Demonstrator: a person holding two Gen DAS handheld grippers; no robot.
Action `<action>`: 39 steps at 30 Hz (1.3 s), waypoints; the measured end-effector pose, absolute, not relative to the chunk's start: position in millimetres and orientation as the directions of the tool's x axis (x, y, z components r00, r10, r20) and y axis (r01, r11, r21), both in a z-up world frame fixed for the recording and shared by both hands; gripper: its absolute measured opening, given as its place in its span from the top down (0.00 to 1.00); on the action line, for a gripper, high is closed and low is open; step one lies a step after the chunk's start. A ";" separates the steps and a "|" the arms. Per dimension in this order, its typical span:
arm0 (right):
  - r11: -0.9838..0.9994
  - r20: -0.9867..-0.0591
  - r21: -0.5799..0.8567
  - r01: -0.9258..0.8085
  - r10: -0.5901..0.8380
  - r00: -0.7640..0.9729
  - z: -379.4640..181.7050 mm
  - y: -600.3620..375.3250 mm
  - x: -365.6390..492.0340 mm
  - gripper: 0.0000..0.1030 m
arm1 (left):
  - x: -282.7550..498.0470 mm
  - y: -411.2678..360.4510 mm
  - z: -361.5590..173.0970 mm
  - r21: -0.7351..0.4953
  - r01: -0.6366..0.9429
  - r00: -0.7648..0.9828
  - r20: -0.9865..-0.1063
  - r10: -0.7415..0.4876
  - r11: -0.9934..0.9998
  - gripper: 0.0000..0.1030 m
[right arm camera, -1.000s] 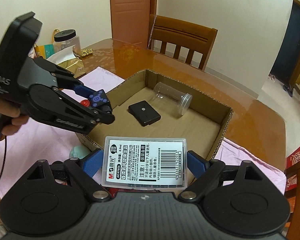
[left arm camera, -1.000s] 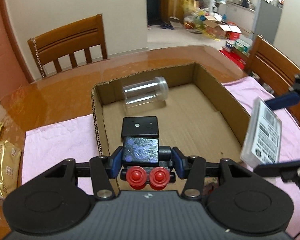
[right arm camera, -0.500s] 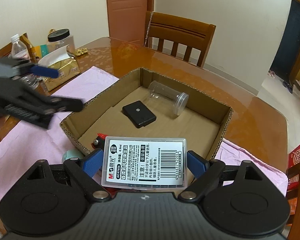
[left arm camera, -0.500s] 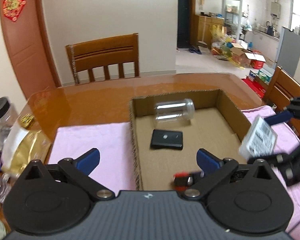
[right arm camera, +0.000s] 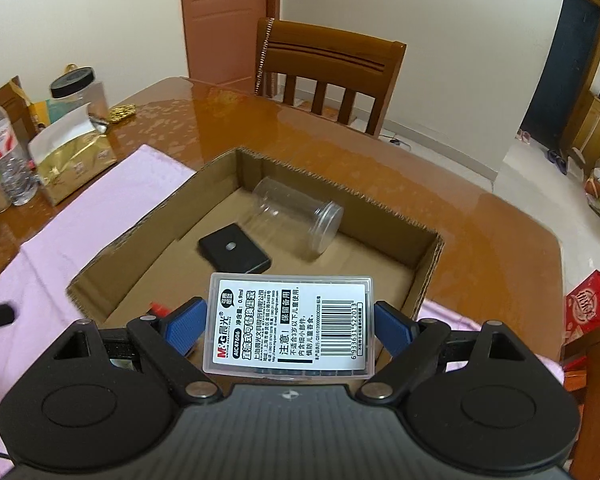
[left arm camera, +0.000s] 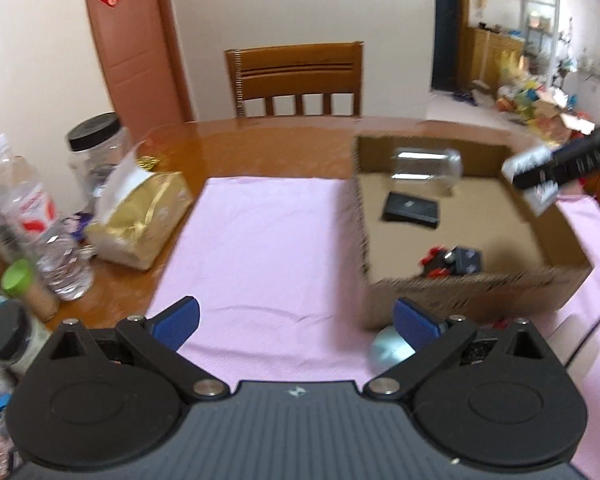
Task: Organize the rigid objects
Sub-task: 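Carry the train and card case into the cardboard box and open both tools, then withdraw both tools from the box toward the remaining items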
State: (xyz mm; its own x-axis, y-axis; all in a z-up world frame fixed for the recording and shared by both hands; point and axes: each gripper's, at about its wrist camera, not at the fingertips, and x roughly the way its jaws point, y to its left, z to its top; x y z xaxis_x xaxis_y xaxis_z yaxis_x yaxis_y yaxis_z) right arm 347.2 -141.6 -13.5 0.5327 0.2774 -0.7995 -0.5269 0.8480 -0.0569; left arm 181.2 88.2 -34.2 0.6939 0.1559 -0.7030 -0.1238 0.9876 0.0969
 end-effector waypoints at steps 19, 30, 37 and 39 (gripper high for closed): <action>0.907 -0.771 -0.058 -0.418 0.225 0.596 -7.4 -146.8 342.0 0.00 | 158.1 96.5 -42.2 0.109 -0.116 0.672 -0.724 0.159 0.987 0.01; 0.943 -0.776 -0.093 -0.321 0.133 0.616 -24.2 -161.2 268.1 0.00 | 154.0 88.5 -51.7 0.082 -0.062 0.643 -0.759 0.103 0.995 0.01; 0.948 -0.842 -0.077 -0.310 0.105 0.529 -68.4 -161.9 237.6 0.00 | 150.4 82.9 -58.2 0.055 -0.024 0.625 -0.778 0.058 0.998 0.01; 0.947 -0.848 -0.087 -0.310 0.093 0.522 -75.7 -160.2 225.6 0.00 | 149.2 80.8 -59.7 0.046 -0.012 0.622 -0.782 0.044 0.999 0.01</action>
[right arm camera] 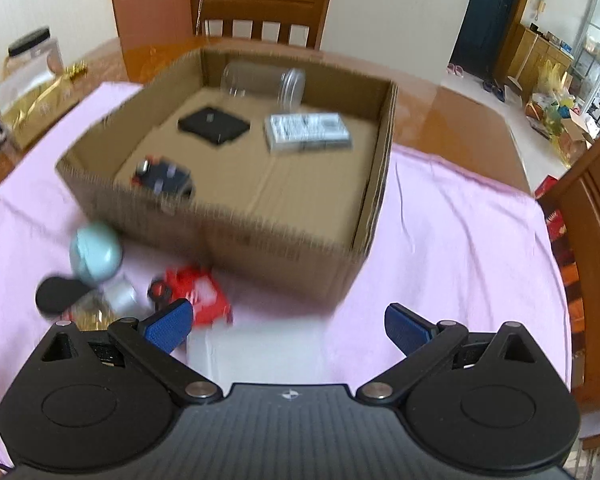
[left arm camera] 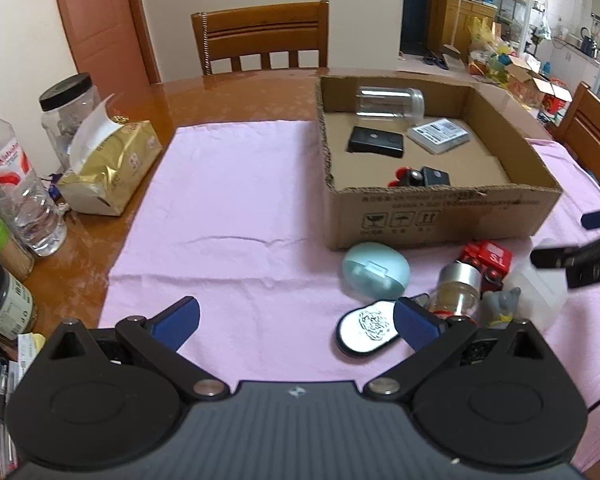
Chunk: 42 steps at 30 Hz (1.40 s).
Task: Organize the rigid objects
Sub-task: 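Withdraw both tools from the box toward the remaining items, then grasp the light-blue round case with the left tool while the right tool grasps the white tub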
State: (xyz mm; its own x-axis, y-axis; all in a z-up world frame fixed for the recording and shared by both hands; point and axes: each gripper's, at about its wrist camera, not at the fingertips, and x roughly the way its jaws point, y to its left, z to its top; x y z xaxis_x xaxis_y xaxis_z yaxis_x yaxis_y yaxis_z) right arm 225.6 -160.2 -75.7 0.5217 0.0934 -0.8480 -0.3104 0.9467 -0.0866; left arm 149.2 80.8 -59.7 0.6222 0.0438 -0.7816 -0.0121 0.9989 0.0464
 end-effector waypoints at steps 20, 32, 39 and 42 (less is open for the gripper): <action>0.959 -0.901 -0.117 -0.258 0.008 0.434 -128.0 -177.4 204.6 0.00 | 174.3 78.3 -129.6 0.011 0.070 0.489 -0.872 -0.025 0.997 0.01; 0.973 -0.911 -0.041 -0.228 0.058 0.409 -133.3 -188.5 204.8 0.00 | 174.4 95.1 -110.7 0.025 0.080 0.508 -0.861 -0.019 0.996 0.01; 0.975 -0.900 -0.041 -0.219 0.059 0.431 -134.0 -188.5 202.0 0.00 | 210.2 70.3 -93.9 -0.011 0.113 0.580 -0.811 -0.075 0.994 0.01; 0.975 -0.898 -0.042 -0.217 0.058 0.436 -133.3 -188.4 200.3 0.00 | 230.3 56.2 -100.1 -0.022 0.119 0.581 -0.809 -0.087 0.993 0.01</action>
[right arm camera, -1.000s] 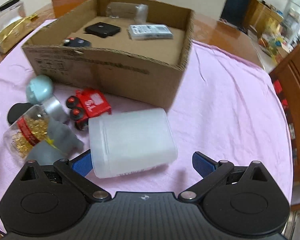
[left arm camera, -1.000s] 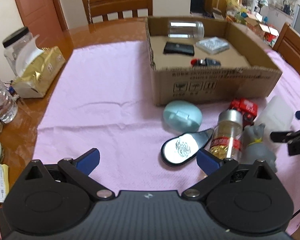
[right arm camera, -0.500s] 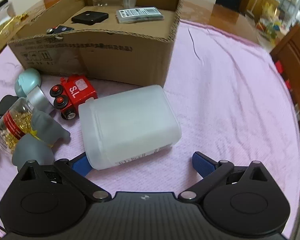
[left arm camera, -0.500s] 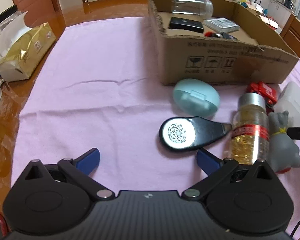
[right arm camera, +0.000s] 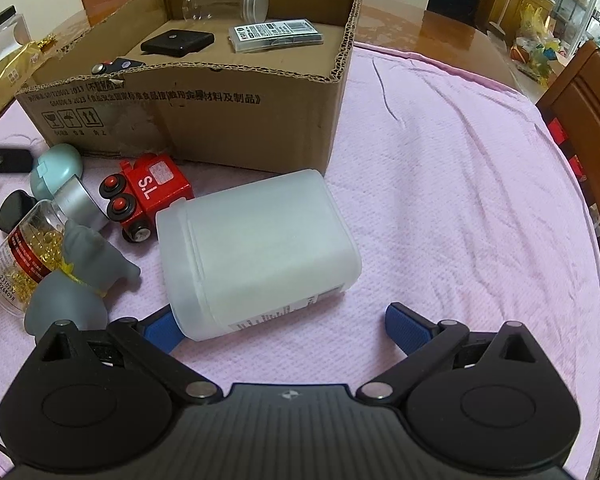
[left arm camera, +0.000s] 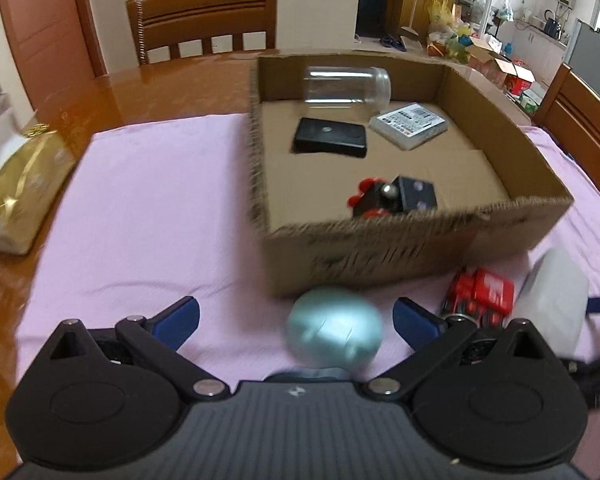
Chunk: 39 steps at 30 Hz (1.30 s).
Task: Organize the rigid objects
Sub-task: 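Grasp the light-blue round case with the left tool while the right tool grasps the white tub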
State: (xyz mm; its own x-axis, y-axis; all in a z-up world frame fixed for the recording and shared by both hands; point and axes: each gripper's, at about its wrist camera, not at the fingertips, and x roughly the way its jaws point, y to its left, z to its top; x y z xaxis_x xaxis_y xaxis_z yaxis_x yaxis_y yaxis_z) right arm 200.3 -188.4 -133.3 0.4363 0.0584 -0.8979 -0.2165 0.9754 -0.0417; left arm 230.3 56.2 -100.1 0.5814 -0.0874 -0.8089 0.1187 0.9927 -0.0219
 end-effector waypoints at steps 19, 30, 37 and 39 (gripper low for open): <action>0.971 -0.897 -0.045 -0.235 0.064 0.436 -132.3 -188.1 200.8 0.00 | 212.6 81.0 -133.9 0.010 0.059 0.498 -0.867 -0.021 0.998 0.01; 0.930 -0.905 -0.045 -0.364 0.116 0.410 -132.8 -186.5 214.1 0.00 | 224.6 52.0 -132.1 -0.009 0.033 0.504 -0.864 -0.025 0.999 0.07; 0.900 -0.912 -0.043 -0.435 0.142 0.384 -132.9 -180.0 225.1 0.00 | 225.3 51.6 -129.0 0.001 -0.038 0.513 -0.858 0.020 0.999 0.20; 0.898 -0.912 -0.044 -0.439 0.143 0.383 -132.7 -179.1 225.4 0.00 | 224.3 50.9 -126.2 0.003 -0.043 0.517 -0.856 0.024 0.999 0.31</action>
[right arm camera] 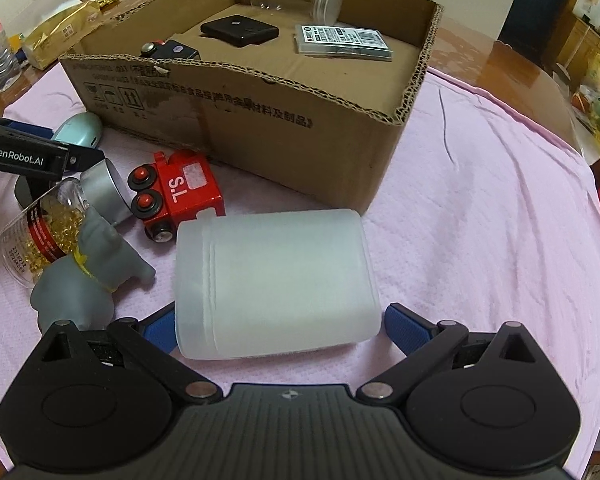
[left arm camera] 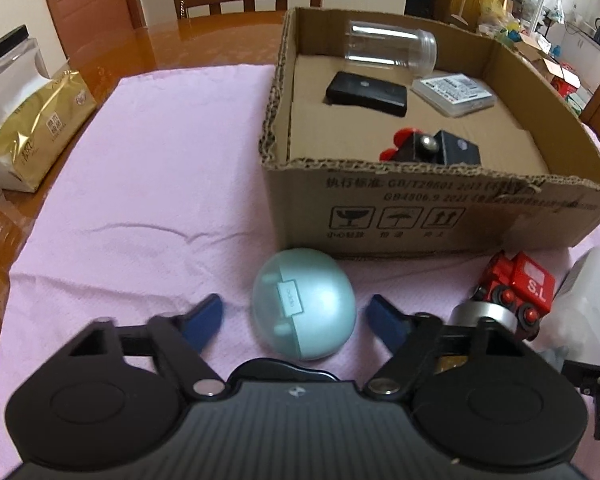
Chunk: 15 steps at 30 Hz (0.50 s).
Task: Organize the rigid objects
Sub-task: 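Grasp the light-blue round case with the left tool while the right tool grasps the white tub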
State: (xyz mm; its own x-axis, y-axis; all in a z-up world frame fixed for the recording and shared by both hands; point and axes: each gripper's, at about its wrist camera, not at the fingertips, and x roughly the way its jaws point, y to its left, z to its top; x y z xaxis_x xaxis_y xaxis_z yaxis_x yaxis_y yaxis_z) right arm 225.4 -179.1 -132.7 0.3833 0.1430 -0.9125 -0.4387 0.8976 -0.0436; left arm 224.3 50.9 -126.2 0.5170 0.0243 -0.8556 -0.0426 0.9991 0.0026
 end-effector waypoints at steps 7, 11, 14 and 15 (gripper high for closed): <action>0.883 -0.912 -0.040 -0.467 0.159 0.378 -130.0 -175.1 228.1 0.00 | 228.4 46.3 -123.0 -0.001 -0.083 0.491 -0.870 0.040 0.997 0.42; 0.870 -0.909 -0.032 -0.493 0.180 0.376 -124.9 -171.8 230.8 0.06 | 232.4 43.4 -122.7 -0.003 -0.107 0.476 -0.878 0.048 0.994 0.44; 0.861 -0.913 -0.029 -0.508 0.184 0.364 -123.3 -169.5 233.2 0.11 | 233.1 42.5 -123.0 -0.004 -0.121 0.471 -0.881 0.054 0.993 0.44; 0.859 -0.915 -0.033 -0.511 0.180 0.361 -123.3 -168.7 233.9 0.12 | 233.3 42.6 -122.9 -0.005 -0.125 0.469 -0.881 0.055 0.992 0.44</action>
